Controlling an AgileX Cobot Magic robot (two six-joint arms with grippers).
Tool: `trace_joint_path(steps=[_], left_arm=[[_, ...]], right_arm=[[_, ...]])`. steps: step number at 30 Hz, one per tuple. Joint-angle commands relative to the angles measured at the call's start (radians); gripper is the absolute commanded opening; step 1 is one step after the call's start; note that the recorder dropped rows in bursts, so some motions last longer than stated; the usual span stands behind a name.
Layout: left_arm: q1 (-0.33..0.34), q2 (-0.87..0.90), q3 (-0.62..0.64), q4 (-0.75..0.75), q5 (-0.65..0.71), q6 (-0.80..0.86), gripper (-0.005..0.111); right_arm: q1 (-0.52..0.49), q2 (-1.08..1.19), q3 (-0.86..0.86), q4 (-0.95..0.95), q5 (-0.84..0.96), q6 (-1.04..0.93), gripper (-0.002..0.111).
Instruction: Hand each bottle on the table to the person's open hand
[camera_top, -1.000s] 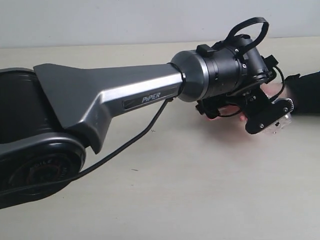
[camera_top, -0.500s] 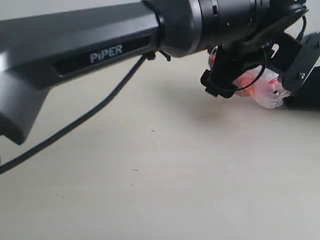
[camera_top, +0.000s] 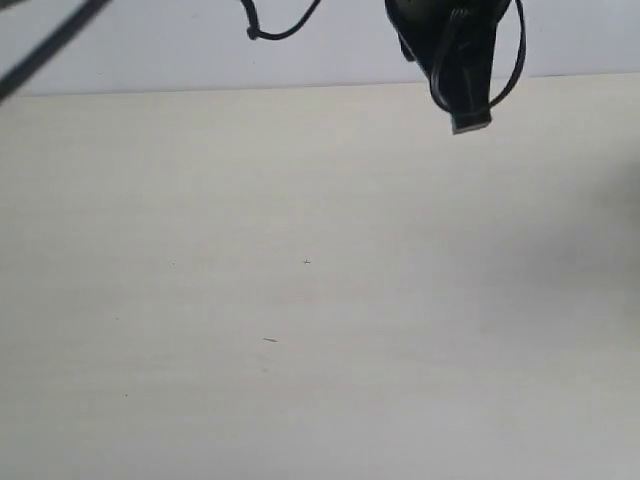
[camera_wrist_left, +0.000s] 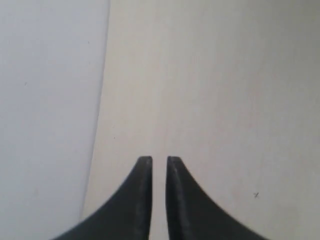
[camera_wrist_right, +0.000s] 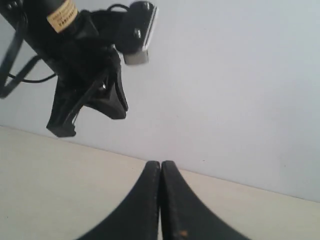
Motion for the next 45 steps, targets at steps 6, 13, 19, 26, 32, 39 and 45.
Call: trace_joint_path(steps=[6, 13, 19, 26, 32, 39, 45], left_arm=[[0.053, -0.166, 0.054, -0.273, 0.006, -0.219, 0.005], [0.110, -0.431, 0.350, -0.287, -0.039, -0.371, 0.005], [0.110, -0.801, 0.789, -0.287, -0.381, -0.466, 0.005], [0.110, -1.235, 1.247, -0.267, -0.637, -0.510, 0.005], [0.110, -1.491, 1.388, -0.286, -0.534, -0.539, 0.005], [0.110, -1.670, 1.411, -0.286, -0.416, -0.539, 0.005], [0.110, -1.731, 1.411, -0.286, -0.416, -0.539, 0.005]], right_arm=[[0.000, -0.005, 0.003, 0.000, -0.005, 0.001, 0.000], [0.000, -0.005, 0.003, 0.000, -0.005, 0.001, 0.000], [0.000, -0.005, 0.003, 0.000, -0.005, 0.001, 0.000], [0.000, -0.005, 0.003, 0.000, -0.005, 0.001, 0.000], [0.000, -0.005, 0.003, 0.000, -0.005, 0.001, 0.000], [0.000, -0.005, 0.003, 0.000, -0.005, 0.001, 0.000], [0.000, -0.005, 0.003, 0.000, -0.005, 0.001, 0.000]])
